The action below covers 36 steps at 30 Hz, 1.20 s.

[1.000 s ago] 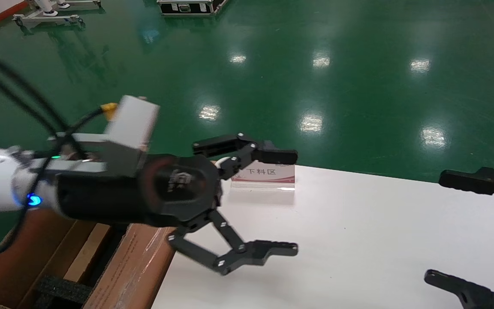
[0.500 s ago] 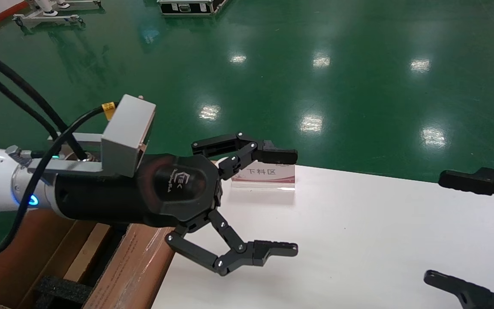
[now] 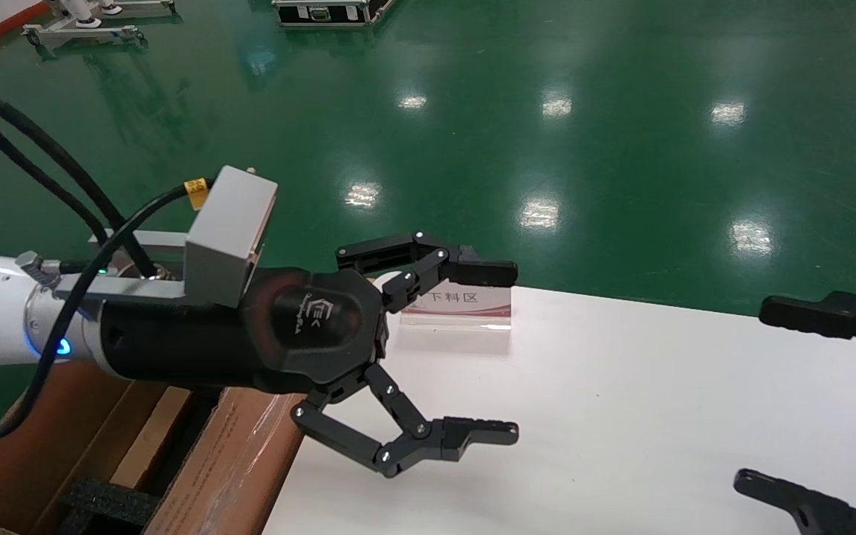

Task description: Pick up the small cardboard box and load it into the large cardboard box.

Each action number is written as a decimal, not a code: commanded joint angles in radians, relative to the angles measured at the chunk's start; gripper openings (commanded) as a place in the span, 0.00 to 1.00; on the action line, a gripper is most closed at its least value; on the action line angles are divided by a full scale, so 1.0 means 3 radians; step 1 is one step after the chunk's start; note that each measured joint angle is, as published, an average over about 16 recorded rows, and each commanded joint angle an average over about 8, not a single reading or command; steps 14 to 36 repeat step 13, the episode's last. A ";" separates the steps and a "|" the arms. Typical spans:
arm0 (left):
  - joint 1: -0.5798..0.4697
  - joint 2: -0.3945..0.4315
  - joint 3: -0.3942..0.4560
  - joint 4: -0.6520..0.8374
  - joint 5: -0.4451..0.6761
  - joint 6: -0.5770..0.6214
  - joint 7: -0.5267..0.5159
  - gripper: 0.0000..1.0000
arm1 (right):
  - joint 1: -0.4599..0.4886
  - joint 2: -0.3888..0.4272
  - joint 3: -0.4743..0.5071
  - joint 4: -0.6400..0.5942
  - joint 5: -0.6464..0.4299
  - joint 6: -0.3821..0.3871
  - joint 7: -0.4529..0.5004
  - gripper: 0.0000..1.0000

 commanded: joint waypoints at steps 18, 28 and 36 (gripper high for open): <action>-0.0007 -0.0002 0.0011 -0.0002 0.0004 -0.0003 -0.0003 1.00 | 0.0000 0.0000 0.0000 0.0000 0.0000 0.0000 0.0000 1.00; -0.0007 -0.0002 0.0011 -0.0002 0.0004 -0.0003 -0.0003 1.00 | 0.0000 0.0000 0.0000 0.0000 0.0000 0.0000 0.0000 1.00; -0.0007 -0.0002 0.0011 -0.0002 0.0004 -0.0003 -0.0003 1.00 | 0.0000 0.0000 0.0000 0.0000 0.0000 0.0000 0.0000 1.00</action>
